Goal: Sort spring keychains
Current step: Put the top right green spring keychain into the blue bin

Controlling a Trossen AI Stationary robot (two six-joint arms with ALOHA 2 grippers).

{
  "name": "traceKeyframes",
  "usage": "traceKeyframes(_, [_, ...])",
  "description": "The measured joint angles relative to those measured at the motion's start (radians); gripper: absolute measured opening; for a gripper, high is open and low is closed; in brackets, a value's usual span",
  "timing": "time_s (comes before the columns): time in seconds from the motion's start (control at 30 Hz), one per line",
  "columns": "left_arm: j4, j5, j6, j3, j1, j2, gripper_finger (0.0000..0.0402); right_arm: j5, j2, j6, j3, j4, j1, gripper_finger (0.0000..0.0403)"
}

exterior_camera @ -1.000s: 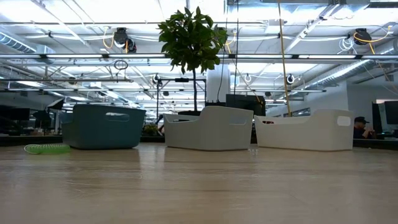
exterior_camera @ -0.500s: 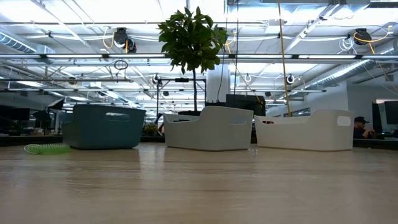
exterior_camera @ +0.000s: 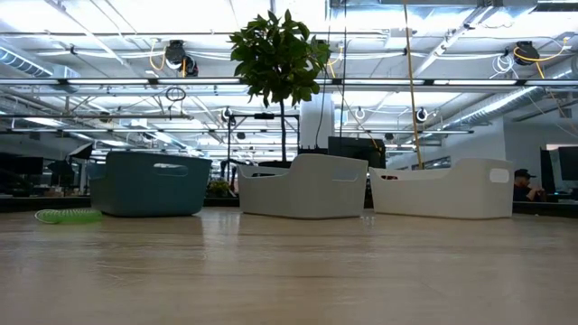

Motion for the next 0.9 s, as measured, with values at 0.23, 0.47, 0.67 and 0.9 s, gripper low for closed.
traceKeyframes(0.23, [-0.111,-0.048,0.001,0.000,0.001,-0.069,0.0017,0.313,-0.071,-0.042,-0.001,-0.209,0.035,0.0184])
traceKeyframes(0.47, [-0.284,-0.160,-0.060,0.000,0.002,-0.167,0.0017,0.463,-0.146,0.020,-0.001,-0.436,0.057,0.0236])
traceKeyframes(0.67, [-0.467,-0.266,-0.149,0.001,0.002,-0.242,0.0017,0.431,-0.190,0.102,-0.022,-0.545,0.057,0.0249])
traceKeyframes(0.9, [-0.671,-0.324,-0.282,0.001,0.036,-0.295,0.0017,0.433,-0.252,0.124,-0.152,-0.505,0.056,0.0244])
